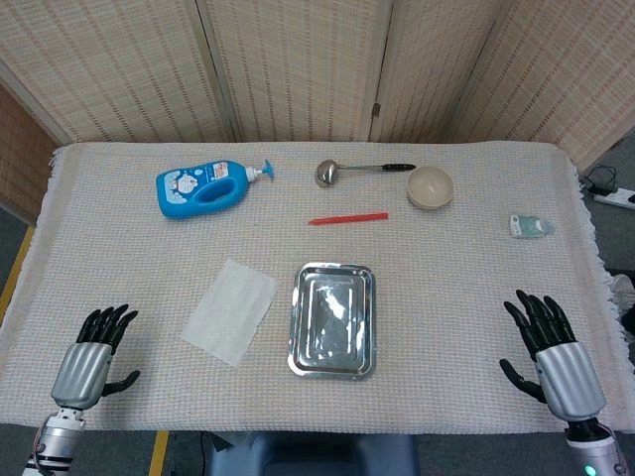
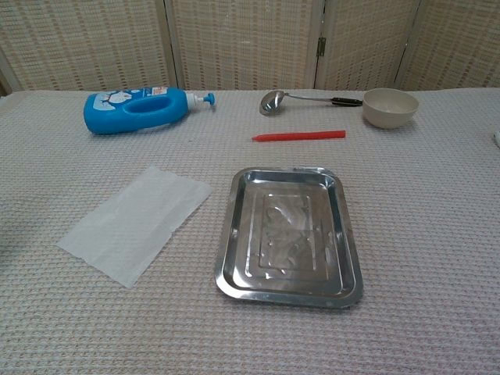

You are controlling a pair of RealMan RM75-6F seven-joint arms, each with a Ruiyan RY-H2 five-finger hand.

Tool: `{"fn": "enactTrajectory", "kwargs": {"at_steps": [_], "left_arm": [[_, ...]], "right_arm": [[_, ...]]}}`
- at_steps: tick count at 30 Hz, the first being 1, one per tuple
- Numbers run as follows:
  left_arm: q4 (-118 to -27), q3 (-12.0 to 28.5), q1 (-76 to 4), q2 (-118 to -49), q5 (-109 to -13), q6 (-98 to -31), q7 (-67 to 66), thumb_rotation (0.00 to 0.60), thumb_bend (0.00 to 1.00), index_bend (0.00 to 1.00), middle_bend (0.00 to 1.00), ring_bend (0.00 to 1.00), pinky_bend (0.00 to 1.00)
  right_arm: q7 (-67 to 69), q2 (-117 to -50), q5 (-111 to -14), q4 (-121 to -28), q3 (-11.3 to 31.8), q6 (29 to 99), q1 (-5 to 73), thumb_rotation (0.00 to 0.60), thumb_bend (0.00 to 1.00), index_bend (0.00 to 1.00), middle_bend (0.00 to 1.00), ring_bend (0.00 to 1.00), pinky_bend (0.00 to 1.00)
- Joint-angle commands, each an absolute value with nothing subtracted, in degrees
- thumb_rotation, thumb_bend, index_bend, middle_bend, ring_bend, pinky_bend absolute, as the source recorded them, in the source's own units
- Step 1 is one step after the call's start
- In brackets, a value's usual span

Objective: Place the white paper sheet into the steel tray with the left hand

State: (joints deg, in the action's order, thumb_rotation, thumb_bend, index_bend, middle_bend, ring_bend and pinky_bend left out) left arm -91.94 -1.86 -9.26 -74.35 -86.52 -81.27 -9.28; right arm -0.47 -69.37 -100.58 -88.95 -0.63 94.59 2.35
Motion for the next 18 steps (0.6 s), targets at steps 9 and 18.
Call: {"fn": "enactTrajectory", "kwargs": {"at_steps": [9, 18], "left_arm": [[-90.0, -2.9, -8.7, -76.2, -90.5, -82.7, -7.9, 0.600, 0.23, 0.14, 0.30, 0.17, 0.23], [-82.0, -4.7, -10.2, -80.9, -96.1, -82.0, -4.5, 0.600, 0.23, 0.32, 1.00, 0.98, 1.00]], "right_arm": [[-0.2, -70.0, -101.6, -88.9, -0.5, 94.5, 3.0, 0.600, 0.32, 0.00, 0.00, 0.00, 0.00], [-0.5, -71.0, -101.9, -88.8, -0.1, 94.7, 3.3, 0.600, 0.33, 0.00, 0.00, 0.00, 0.00]]}}
